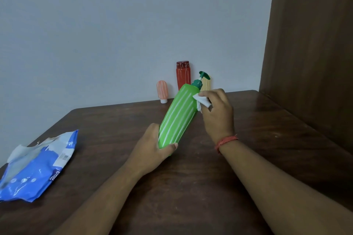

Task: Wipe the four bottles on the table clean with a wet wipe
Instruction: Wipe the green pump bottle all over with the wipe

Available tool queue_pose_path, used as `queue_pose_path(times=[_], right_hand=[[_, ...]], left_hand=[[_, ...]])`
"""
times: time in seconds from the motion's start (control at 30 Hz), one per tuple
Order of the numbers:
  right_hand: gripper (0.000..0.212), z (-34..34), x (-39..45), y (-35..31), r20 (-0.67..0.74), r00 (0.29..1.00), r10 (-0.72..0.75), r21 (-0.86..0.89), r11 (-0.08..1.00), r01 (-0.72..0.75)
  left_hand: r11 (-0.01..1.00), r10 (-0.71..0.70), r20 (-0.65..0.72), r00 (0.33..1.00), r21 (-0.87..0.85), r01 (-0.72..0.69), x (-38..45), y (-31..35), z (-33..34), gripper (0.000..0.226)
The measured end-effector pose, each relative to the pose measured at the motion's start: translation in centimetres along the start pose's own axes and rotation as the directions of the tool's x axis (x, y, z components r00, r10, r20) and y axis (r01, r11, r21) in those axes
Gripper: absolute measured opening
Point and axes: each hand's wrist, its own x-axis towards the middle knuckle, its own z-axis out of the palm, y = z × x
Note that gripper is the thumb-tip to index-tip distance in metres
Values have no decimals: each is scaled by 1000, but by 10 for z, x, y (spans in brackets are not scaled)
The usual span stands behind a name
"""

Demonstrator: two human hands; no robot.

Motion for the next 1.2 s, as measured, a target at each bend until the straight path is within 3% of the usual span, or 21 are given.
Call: queue_pose_path(times=[0.1, 0.23, 0.37, 0.5, 0.63, 0.73, 0.87, 1.0, 1.1, 1.2], right_hand=[[20, -1, 0, 0, -1, 1000, 4, -23, 1000, -4], [21, -10, 15, 7, -143, 985, 96, 20, 995, -94], [21, -9, 11, 7, -33, 997, -72, -58, 996, 70], [24, -12, 15, 8, -135, 988, 73, -22, 997, -77], [25, -16, 13, 7, -26, 994, -111, -105, 989, 108], [26, -18, 16, 12, -98, 995, -33, -126, 992, 20], [26, -16, 15, 11, -3, 989, -150, -186, 972, 147], [28, -19, 19, 14, -89, 994, -63, -260, 965, 38], [28, -20, 19, 16, -9, 985, -170, -292, 943, 160], [32, -25, 24, 17, -48, 989, -143, -351, 929, 118]], left_hand=[[999, 31, -5, 1000, 42, -31, 1, -3, 0, 39], [987, 92, 10, 996, 134, -93, 2, -3, 1, 41], [984, 102, 15, 995, 142, -103, 2, -2, 0, 41], [979, 125, 30, 992, 159, -128, 1, 2, -1, 43], [979, 141, 21, 990, 144, -143, 1, 2, -3, 42], [973, 158, 23, 987, 169, -160, 2, 0, -2, 43], [973, 160, 19, 987, 167, -161, 2, -1, -3, 44], [966, 182, 19, 983, 184, -183, 1, 0, -2, 42], [959, 204, 7, 979, 201, -201, 2, -1, -1, 43], [953, 212, 7, 977, 221, -209, 3, -1, 0, 45]])
